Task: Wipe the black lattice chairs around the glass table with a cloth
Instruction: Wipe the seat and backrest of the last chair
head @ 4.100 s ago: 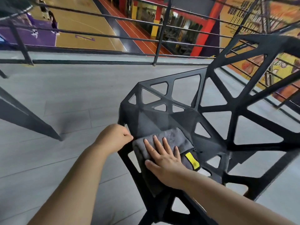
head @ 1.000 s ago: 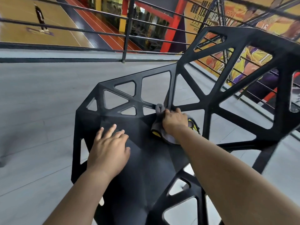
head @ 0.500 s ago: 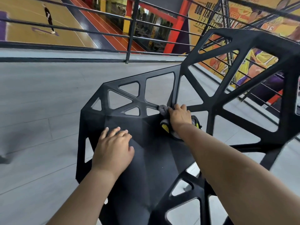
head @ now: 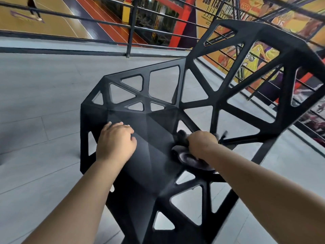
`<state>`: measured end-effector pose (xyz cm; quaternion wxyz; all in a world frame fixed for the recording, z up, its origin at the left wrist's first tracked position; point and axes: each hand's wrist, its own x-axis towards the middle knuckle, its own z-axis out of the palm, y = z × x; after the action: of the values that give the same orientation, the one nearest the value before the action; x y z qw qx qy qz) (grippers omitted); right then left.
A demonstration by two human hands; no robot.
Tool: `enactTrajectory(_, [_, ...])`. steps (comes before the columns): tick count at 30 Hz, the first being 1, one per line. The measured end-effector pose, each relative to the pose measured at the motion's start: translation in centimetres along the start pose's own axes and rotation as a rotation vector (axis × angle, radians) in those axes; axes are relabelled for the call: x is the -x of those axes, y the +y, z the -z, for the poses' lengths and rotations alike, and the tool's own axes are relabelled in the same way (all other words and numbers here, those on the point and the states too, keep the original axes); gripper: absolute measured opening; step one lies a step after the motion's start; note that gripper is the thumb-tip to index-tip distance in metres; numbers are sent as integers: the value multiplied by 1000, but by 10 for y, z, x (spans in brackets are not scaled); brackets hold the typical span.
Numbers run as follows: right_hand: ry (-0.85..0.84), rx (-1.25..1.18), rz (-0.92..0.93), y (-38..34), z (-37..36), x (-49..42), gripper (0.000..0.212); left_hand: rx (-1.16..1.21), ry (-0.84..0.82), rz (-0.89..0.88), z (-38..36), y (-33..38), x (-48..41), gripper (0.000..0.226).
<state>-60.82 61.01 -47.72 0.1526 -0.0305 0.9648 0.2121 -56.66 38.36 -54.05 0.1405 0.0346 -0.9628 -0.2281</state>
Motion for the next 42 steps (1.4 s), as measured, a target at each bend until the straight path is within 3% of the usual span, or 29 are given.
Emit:
enactTrajectory(3, [35,-18,112,-25,7,41,25,34,33,47,1,1,-3,26])
enactTrajectory(8, [197,-268,388,-91,10,105,52,149,47,177,15,8,-1,28])
enactTrajectory(11, [197,-299,431,-86,3,107,47,177,0,230,16,7,0,30])
enactTrajectory(16, [-35,-135,282,-31,-2,60,33,169,-18,249,14,6,3,32])
enactTrajectory(23, [-98,52,20,16,7,13,33,189,57,201,11,2,6,31])
enactTrajectory(26, [-135,83,7,17,3,5,35,177,78,197,8,-1,3,30])
enactTrajectory(31, [26,35,176,-21,-1,40,29,197,97,234,14,4,0,23])
enactTrajectory(36, [163,-65,408,-60,0,105,34,515,267,262,23,4,13,47])
enactTrajectory(42, [253,-98,690,-82,-4,166,52,750,205,355,35,5,29,29])
